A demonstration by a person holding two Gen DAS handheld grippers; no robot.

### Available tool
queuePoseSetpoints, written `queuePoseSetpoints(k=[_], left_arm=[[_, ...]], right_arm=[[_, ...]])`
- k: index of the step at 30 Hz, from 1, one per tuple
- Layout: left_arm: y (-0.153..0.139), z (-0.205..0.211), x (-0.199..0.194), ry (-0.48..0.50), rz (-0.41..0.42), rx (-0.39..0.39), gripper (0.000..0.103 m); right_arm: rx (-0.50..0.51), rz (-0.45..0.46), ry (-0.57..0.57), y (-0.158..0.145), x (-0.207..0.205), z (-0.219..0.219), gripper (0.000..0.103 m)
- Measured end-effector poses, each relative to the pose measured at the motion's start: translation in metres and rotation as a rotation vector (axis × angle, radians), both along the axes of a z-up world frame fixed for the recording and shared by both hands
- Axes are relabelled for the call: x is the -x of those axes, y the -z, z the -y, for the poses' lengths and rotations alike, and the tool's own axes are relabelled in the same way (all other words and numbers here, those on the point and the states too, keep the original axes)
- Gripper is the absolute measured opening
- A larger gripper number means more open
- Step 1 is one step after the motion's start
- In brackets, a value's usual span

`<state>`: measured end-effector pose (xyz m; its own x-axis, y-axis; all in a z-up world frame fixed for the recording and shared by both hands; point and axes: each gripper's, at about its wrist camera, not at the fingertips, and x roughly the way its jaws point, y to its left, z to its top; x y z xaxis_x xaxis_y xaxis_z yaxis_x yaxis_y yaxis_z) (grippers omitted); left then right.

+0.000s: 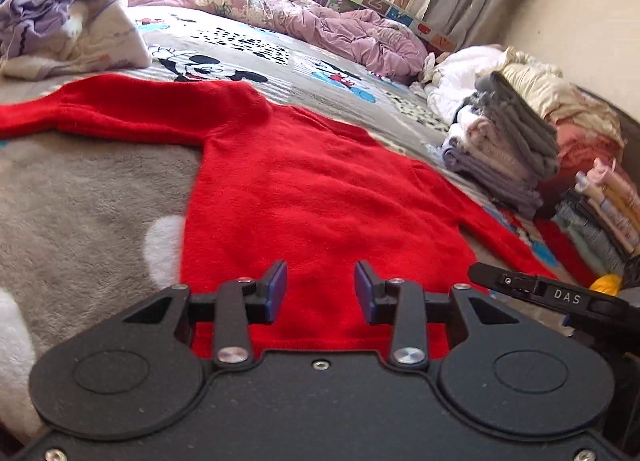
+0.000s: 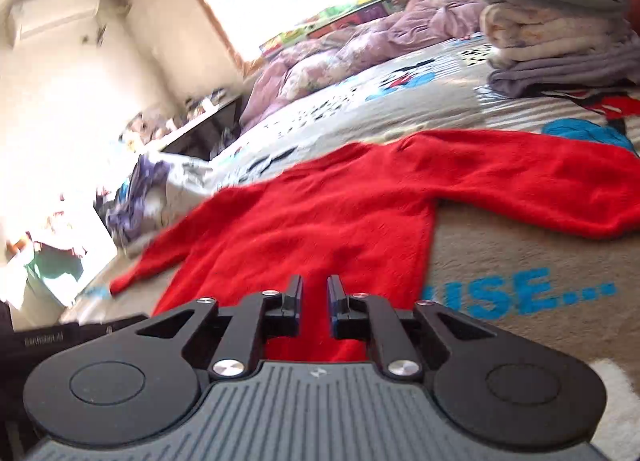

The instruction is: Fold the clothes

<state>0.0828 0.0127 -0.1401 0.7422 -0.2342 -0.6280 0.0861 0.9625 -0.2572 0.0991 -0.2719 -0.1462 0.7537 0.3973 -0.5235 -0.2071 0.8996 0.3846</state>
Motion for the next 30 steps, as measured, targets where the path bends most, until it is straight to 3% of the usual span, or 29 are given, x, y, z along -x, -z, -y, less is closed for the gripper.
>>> queuePoseSetpoints(k=[1, 2, 5, 7, 8, 11, 13, 15, 18, 20, 22, 25, 28, 30], left_arm=[[0.009, -0.008, -0.003, -0.033, -0.033, -0.008, 0.023], [0.012, -0.02, -0.002, -0.046, -0.038, 0.041, 0.022], [0.005, -0.034, 0.004, -0.07, -0.025, 0.087, 0.021], [-0.002, -0.027, 0.011, -0.052, 0.024, 0.072, 0.023], [-0.005, -0.02, 0.016, -0.029, 0.052, 0.047, 0.024], [-0.006, -0.001, 0.024, 0.04, 0.09, -0.035, 0.036], [0.01, 0.016, 0.022, 0.121, -0.013, -0.155, 0.044], [0.009, 0.027, 0.033, 0.14, 0.019, -0.245, 0.044], [-0.001, 0.029, 0.043, 0.119, 0.09, -0.232, 0.044], [0.007, 0.027, 0.034, 0.113, -0.007, -0.215, 0.049], [0.009, 0.019, 0.03, 0.116, -0.049, -0.172, 0.05], [-0.011, 0.007, 0.035, 0.09, -0.009, -0.074, 0.049], [-0.027, -0.02, 0.023, -0.024, 0.029, -0.011, 0.049], [-0.035, -0.045, 0.009, -0.115, 0.04, 0.034, 0.049]], right_arm=[[0.062, -0.033, -0.01, 0.003, 0.002, -0.009, 0.013], [0.063, -0.063, -0.001, 0.009, 0.007, -0.007, 0.011], [0.001, -0.084, 0.033, 0.013, 0.026, 0.011, 0.0], [0.001, -0.068, 0.04, 0.007, 0.034, 0.014, 0.005], [0.016, -0.032, 0.035, 0.001, 0.037, 0.009, 0.013], [0.07, 0.071, -0.073, -0.012, 0.047, -0.018, 0.018], [0.168, 0.045, -0.153, -0.008, 0.051, -0.039, 0.035], [0.229, 0.019, -0.149, -0.001, 0.061, -0.042, 0.035], [0.276, -0.008, -0.133, 0.002, 0.073, -0.041, 0.035], [0.279, -0.015, -0.118, -0.001, 0.078, -0.038, 0.035], [0.289, -0.013, -0.119, -0.003, 0.081, -0.039, 0.035], [0.208, 0.007, -0.088, -0.01, 0.079, -0.031, 0.037], [0.113, 0.03, -0.07, -0.02, 0.063, -0.023, 0.038], [0.103, 0.047, -0.09, -0.024, 0.044, -0.028, 0.038]])
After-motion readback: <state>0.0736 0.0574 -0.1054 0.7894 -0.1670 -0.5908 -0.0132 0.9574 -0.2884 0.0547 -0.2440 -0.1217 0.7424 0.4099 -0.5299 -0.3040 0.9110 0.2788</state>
